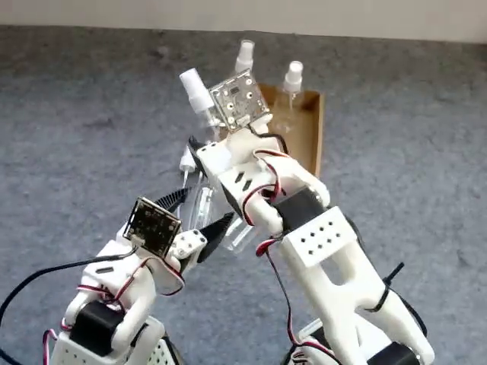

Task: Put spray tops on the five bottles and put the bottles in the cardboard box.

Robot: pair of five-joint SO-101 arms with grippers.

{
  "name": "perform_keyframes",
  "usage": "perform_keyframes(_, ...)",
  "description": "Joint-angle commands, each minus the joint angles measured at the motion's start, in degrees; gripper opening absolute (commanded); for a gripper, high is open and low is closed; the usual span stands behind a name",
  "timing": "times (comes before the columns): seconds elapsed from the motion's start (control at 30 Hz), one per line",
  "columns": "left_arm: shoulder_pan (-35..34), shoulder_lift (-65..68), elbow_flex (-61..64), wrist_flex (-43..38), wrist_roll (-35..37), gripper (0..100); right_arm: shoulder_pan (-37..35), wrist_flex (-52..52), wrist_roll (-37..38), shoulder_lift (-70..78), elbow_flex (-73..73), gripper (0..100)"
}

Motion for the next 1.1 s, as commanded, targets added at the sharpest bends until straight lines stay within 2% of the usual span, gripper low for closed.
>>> perform_keyframes(0.0, -3.0, 0.2, 1.6, -6.1, -0.4, 26, -1.2, 6.4, -0.6, -1.1, -5.5, 0.4)
perform_keyframes(0.23, -4.8, 0.3, 2.2, -7.6, -0.4, 26, -5.1, 8.6, -0.5, -11.5, -3.9, 0.4)
perform_keyframes(0.47, -5.0, 0.3, 2.2, -7.6, -0.4, 26, -1.8, 10.5, -0.1, -21.2, 1.5, 0.4)
perform_keyframes(0.63, -5.8, 0.3, 2.1, -7.8, -0.4, 26, 1.4, 10.4, 2.7, -22.5, 5.5, 0.4)
perform_keyframes(0.83, -8.5, 0.2, 2.1, -7.9, -0.4, 26, 1.5, 9.8, 3.3, -22.5, 6.7, 0.4)
perform_keyframes(0.97, -9.0, -0.3, 2.2, -7.6, -0.1, 24, 7.3, 1.4, 3.4, -17.5, 6.5, 0.4)
perform_keyframes(1.07, -11.1, -0.3, 2.9, -7.8, -0.1, 16, 12.1, -7.8, 3.4, -9.4, 6.5, 0.4)
